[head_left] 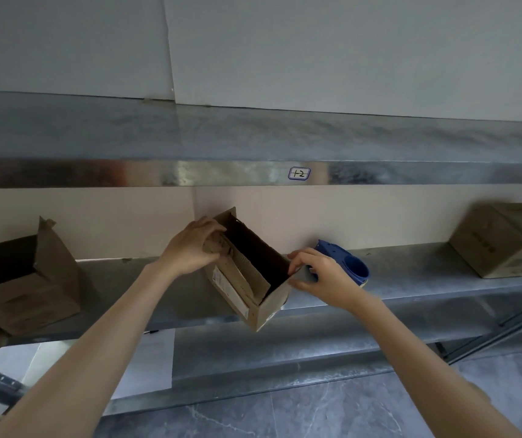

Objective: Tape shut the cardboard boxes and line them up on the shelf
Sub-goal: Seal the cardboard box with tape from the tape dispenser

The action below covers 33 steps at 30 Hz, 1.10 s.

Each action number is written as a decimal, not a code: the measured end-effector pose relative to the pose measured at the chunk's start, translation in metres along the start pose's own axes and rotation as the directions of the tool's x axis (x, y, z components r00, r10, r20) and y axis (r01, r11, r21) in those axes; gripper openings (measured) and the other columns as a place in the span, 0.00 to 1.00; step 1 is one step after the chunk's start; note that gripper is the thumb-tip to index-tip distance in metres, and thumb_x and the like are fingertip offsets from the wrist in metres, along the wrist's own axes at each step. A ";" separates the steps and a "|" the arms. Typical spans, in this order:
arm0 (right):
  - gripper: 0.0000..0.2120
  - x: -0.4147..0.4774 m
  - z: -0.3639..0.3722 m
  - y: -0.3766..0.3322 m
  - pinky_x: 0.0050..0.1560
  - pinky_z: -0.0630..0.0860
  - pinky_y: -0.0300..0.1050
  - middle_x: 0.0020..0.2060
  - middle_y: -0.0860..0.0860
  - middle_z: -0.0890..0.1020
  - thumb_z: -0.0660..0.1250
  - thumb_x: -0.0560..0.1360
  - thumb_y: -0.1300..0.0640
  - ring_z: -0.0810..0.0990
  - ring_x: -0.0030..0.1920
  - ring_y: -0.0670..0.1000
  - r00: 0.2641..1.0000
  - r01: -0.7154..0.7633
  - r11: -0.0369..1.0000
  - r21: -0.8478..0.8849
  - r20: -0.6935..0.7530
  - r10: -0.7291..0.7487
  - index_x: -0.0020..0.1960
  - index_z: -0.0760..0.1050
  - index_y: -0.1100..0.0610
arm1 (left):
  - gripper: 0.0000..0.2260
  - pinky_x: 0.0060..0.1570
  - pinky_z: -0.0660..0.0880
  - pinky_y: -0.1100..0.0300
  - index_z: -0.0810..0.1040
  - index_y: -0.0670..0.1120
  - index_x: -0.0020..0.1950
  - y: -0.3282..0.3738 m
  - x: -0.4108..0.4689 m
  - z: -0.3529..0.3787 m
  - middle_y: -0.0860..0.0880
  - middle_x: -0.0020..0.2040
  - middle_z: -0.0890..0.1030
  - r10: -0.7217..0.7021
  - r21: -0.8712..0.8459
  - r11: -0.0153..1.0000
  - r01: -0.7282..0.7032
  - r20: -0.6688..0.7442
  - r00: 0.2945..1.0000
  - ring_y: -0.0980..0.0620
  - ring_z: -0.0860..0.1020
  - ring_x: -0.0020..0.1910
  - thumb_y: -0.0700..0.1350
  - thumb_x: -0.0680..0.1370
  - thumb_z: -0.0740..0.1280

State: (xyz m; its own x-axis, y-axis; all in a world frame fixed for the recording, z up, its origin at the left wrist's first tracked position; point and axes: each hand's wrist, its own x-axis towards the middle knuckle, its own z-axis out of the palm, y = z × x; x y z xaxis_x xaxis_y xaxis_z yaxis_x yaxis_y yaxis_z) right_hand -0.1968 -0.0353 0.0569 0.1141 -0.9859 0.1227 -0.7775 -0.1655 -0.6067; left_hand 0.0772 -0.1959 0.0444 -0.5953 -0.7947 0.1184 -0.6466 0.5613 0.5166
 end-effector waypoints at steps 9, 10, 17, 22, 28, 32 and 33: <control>0.19 0.013 -0.004 0.011 0.58 0.76 0.42 0.58 0.46 0.77 0.73 0.74 0.54 0.76 0.56 0.43 0.998 -0.060 0.998 -0.016 -0.003 0.060 0.62 0.74 0.48 | 0.07 0.41 0.70 0.61 0.81 0.52 0.48 0.003 -0.040 0.002 0.57 0.49 0.75 0.023 -0.031 0.999 -0.032 -0.260 0.965 0.57 0.74 0.48 0.49 0.72 0.75; 0.20 0.016 -0.005 0.011 0.58 0.76 0.42 0.59 0.46 0.76 0.73 0.74 0.54 0.76 0.56 0.43 0.998 -0.064 0.997 -0.031 -0.002 0.064 0.64 0.74 0.47 | 0.07 0.42 0.72 0.61 0.81 0.51 0.48 0.005 -0.046 0.002 0.56 0.48 0.77 0.020 -0.021 0.999 -0.027 -0.293 0.956 0.57 0.74 0.47 0.49 0.72 0.75; 0.24 0.028 -0.002 0.006 0.58 0.78 0.48 0.63 0.50 0.75 0.71 0.75 0.56 0.76 0.56 0.46 0.998 -0.059 0.997 -0.047 0.003 0.059 0.69 0.70 0.48 | 0.07 0.47 0.76 0.55 0.81 0.49 0.45 0.015 -0.073 0.020 0.53 0.45 0.80 -0.110 -0.022 0.993 0.113 -0.472 0.875 0.54 0.76 0.45 0.48 0.71 0.77; 0.23 0.027 0.000 -0.002 0.57 0.78 0.46 0.65 0.50 0.74 0.70 0.76 0.58 0.77 0.57 0.48 0.997 -0.074 0.997 -0.030 -0.035 0.073 0.70 0.71 0.50 | 0.08 0.49 0.75 0.54 0.81 0.48 0.44 0.021 -0.074 0.026 0.51 0.46 0.80 -0.167 -0.024 0.983 0.181 -0.517 0.839 0.52 0.77 0.46 0.48 0.70 0.77; 0.15 0.024 0.000 -0.011 0.54 0.78 0.38 0.66 0.51 0.73 0.68 0.78 0.58 0.79 0.56 0.48 0.995 -0.082 0.994 0.070 -0.055 0.086 0.64 0.76 0.52 | 0.09 0.48 0.73 0.55 0.81 0.49 0.44 0.025 -0.072 0.031 0.52 0.46 0.80 -0.210 -0.034 0.973 0.227 -0.535 0.818 0.51 0.76 0.46 0.48 0.70 0.77; 0.13 0.030 0.002 -0.013 0.55 0.77 0.39 0.69 0.52 0.71 0.67 0.78 0.55 0.80 0.56 0.47 0.994 -0.101 0.994 0.053 -0.044 0.103 0.62 0.77 0.51 | 0.08 0.48 0.73 0.55 0.80 0.49 0.44 0.029 -0.074 0.032 0.53 0.46 0.79 -0.204 -0.044 0.976 0.213 -0.521 0.829 0.51 0.76 0.47 0.48 0.70 0.77; 0.13 0.032 0.002 -0.013 0.56 0.77 0.40 0.70 0.52 0.70 0.67 0.78 0.54 0.80 0.56 0.47 0.993 -0.107 0.993 0.048 -0.041 0.109 0.62 0.77 0.51 | 0.08 0.48 0.72 0.55 0.80 0.49 0.44 0.029 -0.076 0.031 0.53 0.46 0.79 -0.193 -0.043 0.979 0.199 -0.513 0.836 0.51 0.76 0.47 0.48 0.70 0.77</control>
State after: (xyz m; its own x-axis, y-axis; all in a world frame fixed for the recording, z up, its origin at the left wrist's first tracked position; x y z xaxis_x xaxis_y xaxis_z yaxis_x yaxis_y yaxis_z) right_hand -0.1819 -0.0645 0.0669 0.0029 -0.9961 0.0883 -0.7546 -0.0601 -0.6534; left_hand 0.0886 -0.1121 0.0243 -0.1285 -0.8913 0.4348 -0.7307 0.3815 0.5661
